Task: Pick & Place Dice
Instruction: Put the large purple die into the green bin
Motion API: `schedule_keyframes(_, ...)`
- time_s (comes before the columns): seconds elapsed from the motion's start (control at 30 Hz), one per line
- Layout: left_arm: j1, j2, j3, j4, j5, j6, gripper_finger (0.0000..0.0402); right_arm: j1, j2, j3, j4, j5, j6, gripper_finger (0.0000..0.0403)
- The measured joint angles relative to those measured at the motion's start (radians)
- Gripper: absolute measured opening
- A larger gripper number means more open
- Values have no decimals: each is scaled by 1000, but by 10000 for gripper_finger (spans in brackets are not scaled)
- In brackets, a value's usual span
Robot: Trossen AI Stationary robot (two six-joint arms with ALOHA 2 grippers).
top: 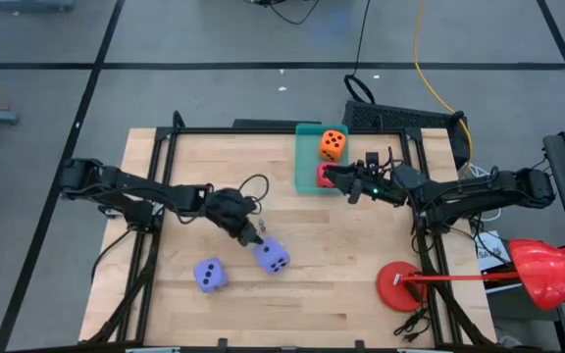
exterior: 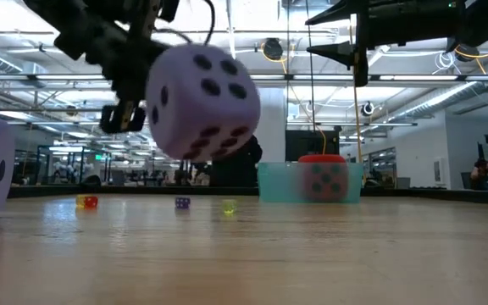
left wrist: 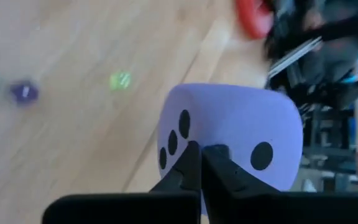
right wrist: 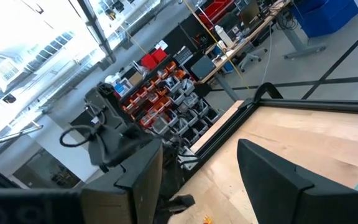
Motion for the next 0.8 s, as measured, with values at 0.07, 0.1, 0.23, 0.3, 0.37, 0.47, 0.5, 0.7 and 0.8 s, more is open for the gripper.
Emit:
schedule_keyframes(0.07,16,-42,0,9,-33,0,1,0,0,0,6,0,0,196)
schedule_keyframes(0.1,25,-61,0,16,-49,-1,1,0,0,0,10,0,0,196)
schedule_keyframes(0.23,75,-127,1,61,-102,-1,1,0,0,0,53,0,-2,196)
schedule_keyframes(0.3,104,-150,4,86,-107,0,1,0,0,0,81,0,-13,196)
schedule_keyframes(0.37,127,-168,2,92,-101,0,1,0,0,0,97,1,-23,196)
schedule_keyframes(0.47,145,-179,3,84,-97,15,1,0,0,0,94,2,-14,196)
schedule_keyframes(0.5,149,-180,3,86,-95,21,1,0,0,0,89,1,-5,196)
schedule_keyframes(0.7,149,-181,3,95,-94,45,12,0,0,0,76,-2,4,196)
schedule_keyframes(0.8,149,-181,3,96,-57,86,18,1,0,0,75,-2,-3,196)
